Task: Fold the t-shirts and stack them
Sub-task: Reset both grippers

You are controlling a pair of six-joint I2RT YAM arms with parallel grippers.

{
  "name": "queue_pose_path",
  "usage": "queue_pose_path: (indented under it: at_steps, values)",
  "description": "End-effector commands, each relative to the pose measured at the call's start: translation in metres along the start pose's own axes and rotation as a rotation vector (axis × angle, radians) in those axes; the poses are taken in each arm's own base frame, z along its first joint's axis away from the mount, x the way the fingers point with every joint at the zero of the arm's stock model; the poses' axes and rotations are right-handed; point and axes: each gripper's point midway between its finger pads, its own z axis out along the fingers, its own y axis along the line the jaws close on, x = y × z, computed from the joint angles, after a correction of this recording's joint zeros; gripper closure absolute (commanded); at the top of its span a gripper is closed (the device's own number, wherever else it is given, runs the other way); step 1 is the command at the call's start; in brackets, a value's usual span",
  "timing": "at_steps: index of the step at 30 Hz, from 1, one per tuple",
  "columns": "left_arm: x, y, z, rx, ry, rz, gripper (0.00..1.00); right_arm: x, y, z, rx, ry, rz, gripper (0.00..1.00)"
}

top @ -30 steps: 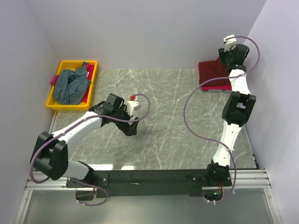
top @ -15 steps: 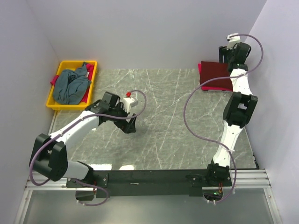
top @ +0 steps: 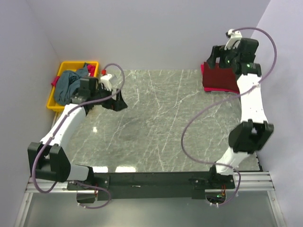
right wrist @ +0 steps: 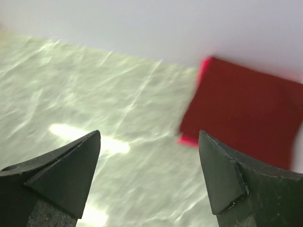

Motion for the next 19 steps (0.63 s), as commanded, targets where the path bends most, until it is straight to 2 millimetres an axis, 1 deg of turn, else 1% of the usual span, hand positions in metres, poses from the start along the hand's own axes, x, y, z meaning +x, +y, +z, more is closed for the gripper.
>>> queue_pose_path:
  at_steps: [1,2,3,4,5,6,7,8,9,10,11,12,13,16,18,19]
  values:
    - [-0.014,0.024,-0.001,-0.019,-0.017,-0.08,0.01,0.049,0.047,-0.04,-0.113,0.142,0.111,0.1]
    - [-0.011,0.027,-0.001,-0.012,-0.008,-0.1,0.0,0.057,0.054,-0.047,-0.123,0.148,0.122,0.1]
    - [-0.007,0.032,-0.001,-0.011,0.001,-0.12,0.01,0.079,0.07,-0.06,-0.147,0.175,0.145,0.1]
    - [0.003,0.041,-0.001,-0.02,0.014,-0.156,0.01,0.088,0.077,-0.064,-0.158,0.176,0.143,0.1]
    - [0.007,0.044,-0.001,-0.022,0.017,-0.172,0.0,0.099,0.084,-0.068,-0.164,0.185,0.146,0.1]
    - [0.013,0.047,-0.001,-0.032,0.023,-0.179,0.01,0.124,0.094,-0.077,-0.174,0.211,0.154,0.1]
    - [0.023,0.052,0.0,-0.053,0.036,-0.183,0.01,0.132,0.105,-0.079,-0.195,0.21,0.141,0.1]
    - [0.028,0.056,-0.001,-0.073,0.047,-0.174,0.01,0.144,0.109,-0.081,-0.191,0.22,0.138,0.09]
    - [0.034,0.062,-0.002,-0.11,0.063,-0.168,0.0,0.164,0.116,-0.087,-0.195,0.243,0.153,0.09]
    - [0.041,0.063,-0.003,-0.12,0.081,-0.166,0.0,0.17,0.123,-0.088,-0.21,0.237,0.148,0.09]
    - [0.049,0.065,-0.005,-0.126,0.109,-0.139,0.01,0.186,0.127,-0.093,-0.216,0.249,0.161,0.09]
    - [0.054,0.066,-0.006,-0.133,0.123,-0.132,0.01,0.192,0.137,-0.095,-0.242,0.246,0.14,0.09]
    - [0.064,0.064,-0.008,-0.139,0.138,-0.127,0.01,0.193,0.139,-0.096,-0.245,0.229,0.125,0.09]
    - [0.077,0.062,-0.015,-0.15,0.139,-0.095,0.01,0.201,0.139,-0.106,-0.235,0.22,0.097,0.08]
    - [0.076,0.061,-0.019,-0.161,0.124,-0.077,0.01,0.205,0.139,-0.109,-0.233,0.228,0.092,0.08]
    - [0.073,0.059,-0.023,-0.171,0.105,-0.063,0.0,0.207,0.138,-0.109,-0.23,0.236,0.095,0.08]
